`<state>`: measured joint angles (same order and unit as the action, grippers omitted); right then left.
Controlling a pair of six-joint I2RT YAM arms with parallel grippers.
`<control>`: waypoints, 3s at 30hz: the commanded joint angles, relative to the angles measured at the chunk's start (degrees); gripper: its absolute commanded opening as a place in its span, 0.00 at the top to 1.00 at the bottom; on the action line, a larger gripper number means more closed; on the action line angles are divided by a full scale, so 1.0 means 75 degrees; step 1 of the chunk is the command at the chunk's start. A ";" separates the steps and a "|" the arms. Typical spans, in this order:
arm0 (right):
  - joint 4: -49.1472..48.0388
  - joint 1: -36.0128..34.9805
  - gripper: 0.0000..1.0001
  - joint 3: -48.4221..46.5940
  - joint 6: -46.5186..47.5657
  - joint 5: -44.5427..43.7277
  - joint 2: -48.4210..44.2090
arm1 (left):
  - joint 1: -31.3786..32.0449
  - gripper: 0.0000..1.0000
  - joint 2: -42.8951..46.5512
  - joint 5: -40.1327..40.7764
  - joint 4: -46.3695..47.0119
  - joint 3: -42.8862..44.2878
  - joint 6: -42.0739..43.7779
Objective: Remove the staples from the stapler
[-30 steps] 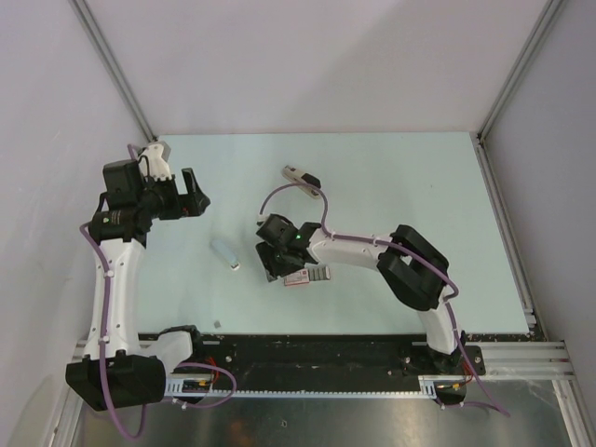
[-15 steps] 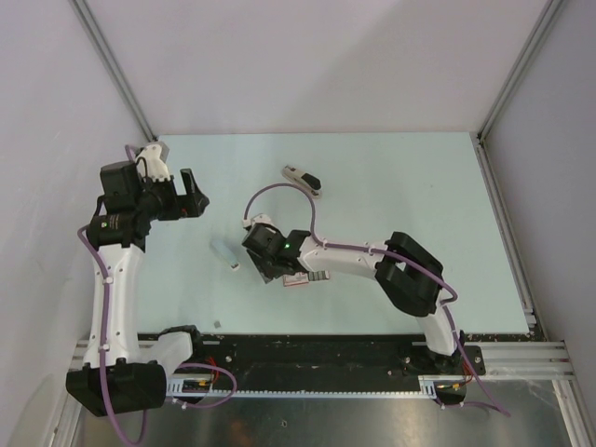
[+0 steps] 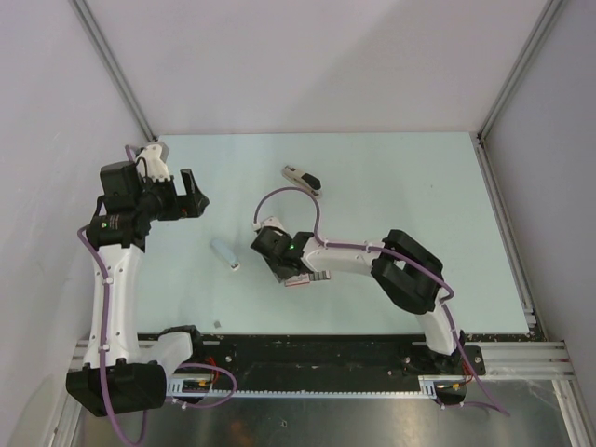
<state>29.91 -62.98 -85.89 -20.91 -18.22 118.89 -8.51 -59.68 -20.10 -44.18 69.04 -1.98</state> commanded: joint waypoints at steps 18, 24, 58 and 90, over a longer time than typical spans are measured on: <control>-0.0061 0.0715 0.58 0.1706 -0.0118 -0.0279 -0.1540 | -0.0072 0.01 0.0001 -0.0016 0.0187 0.0084 0.0237; -0.1029 0.1461 0.44 0.1438 0.0091 0.0950 -0.1981 | -0.0069 0.00 -0.0091 -0.0010 0.0174 -0.0107 0.0611; -0.0813 0.3878 0.26 -0.4979 0.3076 0.1058 0.2702 | 0.0607 0.01 -0.0414 0.0092 0.0341 -0.1167 0.0983; -0.2773 0.3046 1.00 -0.0835 -0.1843 0.2108 -0.0484 | 0.2247 0.00 -0.2405 -0.0901 0.1488 -0.0991 0.0773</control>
<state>20.12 -39.72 -98.83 -22.31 -8.21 125.54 8.03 -73.84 -19.88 -37.65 59.59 4.51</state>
